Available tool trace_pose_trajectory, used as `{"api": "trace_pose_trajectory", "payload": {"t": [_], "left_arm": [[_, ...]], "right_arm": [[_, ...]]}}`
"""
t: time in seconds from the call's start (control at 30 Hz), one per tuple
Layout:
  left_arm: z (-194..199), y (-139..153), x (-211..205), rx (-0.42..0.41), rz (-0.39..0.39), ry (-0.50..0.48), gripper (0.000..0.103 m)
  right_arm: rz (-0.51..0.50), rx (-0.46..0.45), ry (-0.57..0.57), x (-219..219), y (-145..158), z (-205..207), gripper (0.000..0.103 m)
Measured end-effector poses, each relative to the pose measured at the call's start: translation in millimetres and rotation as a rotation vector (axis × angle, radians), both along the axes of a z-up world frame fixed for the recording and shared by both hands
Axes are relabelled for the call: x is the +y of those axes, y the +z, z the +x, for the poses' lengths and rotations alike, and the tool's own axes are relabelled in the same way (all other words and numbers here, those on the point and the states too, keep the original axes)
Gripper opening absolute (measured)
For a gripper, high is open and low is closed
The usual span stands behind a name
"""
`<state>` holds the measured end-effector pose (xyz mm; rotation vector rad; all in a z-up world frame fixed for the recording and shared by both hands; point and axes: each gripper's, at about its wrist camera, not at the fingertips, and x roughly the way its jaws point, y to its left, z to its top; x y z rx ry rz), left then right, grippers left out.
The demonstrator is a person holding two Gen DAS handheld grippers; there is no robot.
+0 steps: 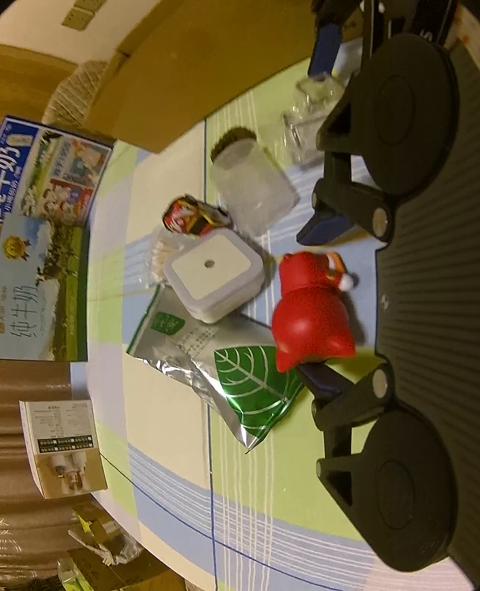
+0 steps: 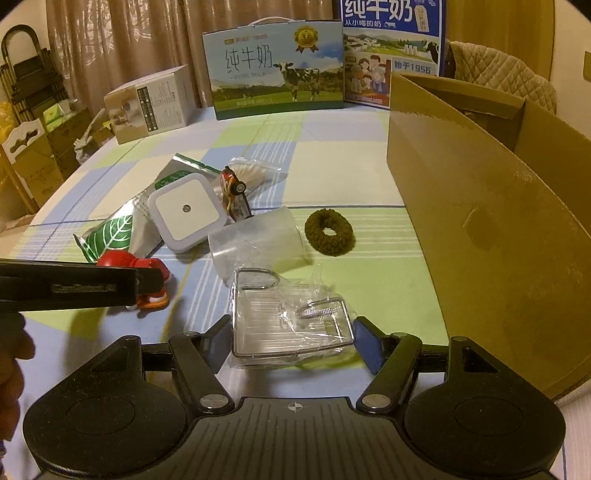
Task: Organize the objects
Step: 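Grasp the red toy figure with the left tool while the right tool grasps the wire soap rack, then carry the red toy and wire rack into the cardboard box with both tools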
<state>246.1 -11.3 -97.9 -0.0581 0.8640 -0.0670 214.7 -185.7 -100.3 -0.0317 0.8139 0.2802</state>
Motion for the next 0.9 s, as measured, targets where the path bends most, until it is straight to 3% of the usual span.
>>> {"api": "trace_pose_trajectory", "payload": {"t": [0.2,0.43,0.53,0.6,0.9], "left_arm": [[-5,-1,6,0.005,0.013,-0.026,0.062],[-38,5,25,0.057,0.012,-0.098,0.062],[-47,7,30,0.047,0.044,-0.063,0.065],[-51,8,28,0.019,0.084,-0.026,0.075],[-44,4,9,-0.009,0.158,0.027,0.073]], "right_arm": [[0.003,0.002,0.004,1,1,-1,0.066],[0.020,0.014,0.042,9,1,-7,0.066],[0.017,0.011,0.045,11,1,-9,0.066],[0.020,0.012,0.045,11,1,-9,0.066],[0.022,0.006,0.040,9,1,-8,0.066]]}}
